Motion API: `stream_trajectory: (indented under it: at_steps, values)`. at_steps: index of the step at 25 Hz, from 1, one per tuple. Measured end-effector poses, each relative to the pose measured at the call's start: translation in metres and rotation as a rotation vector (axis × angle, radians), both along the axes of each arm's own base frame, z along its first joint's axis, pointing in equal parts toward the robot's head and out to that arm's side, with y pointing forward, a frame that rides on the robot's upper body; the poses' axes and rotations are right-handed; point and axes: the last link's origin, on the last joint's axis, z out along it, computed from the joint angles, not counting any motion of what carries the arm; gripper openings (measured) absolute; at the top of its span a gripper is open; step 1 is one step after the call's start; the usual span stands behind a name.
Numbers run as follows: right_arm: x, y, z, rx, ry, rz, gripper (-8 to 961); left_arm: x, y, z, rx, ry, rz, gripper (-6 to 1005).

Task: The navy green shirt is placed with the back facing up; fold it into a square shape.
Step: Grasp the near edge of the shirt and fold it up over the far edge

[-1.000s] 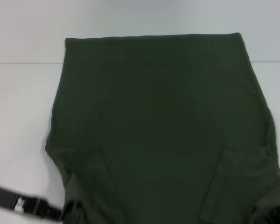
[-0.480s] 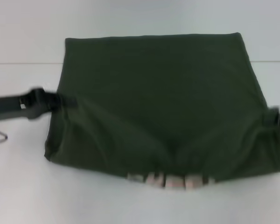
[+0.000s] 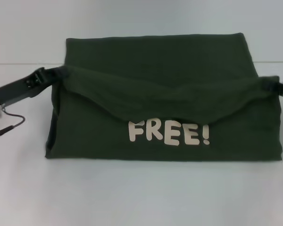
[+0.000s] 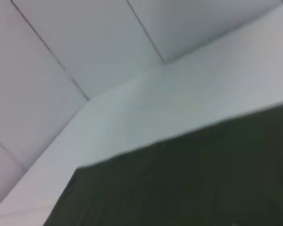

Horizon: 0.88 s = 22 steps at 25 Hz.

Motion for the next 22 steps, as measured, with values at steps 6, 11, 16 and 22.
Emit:
stream_trajectory:
  at_steps: [6, 11, 16, 22]
  values:
    - [-0.013, 0.021, -0.016, 0.114, -0.084, 0.040, 61, -0.001, 0.012, -0.009, 0.059, 0.071, 0.028, 41]
    - [-0.013, 0.036, -0.027, 0.142, -0.194, 0.019, 61, 0.004, 0.022, -0.018, 0.091, 0.141, 0.028, 48]
    - [-0.010, 0.043, -0.039, 0.172, -0.274, -0.005, 61, 0.005, 0.031, -0.030, 0.114, 0.214, 0.061, 55]
    - [-0.006, 0.044, -0.045, 0.194, -0.293, -0.033, 61, 0.008, 0.035, -0.047, 0.119, 0.280, 0.076, 64]
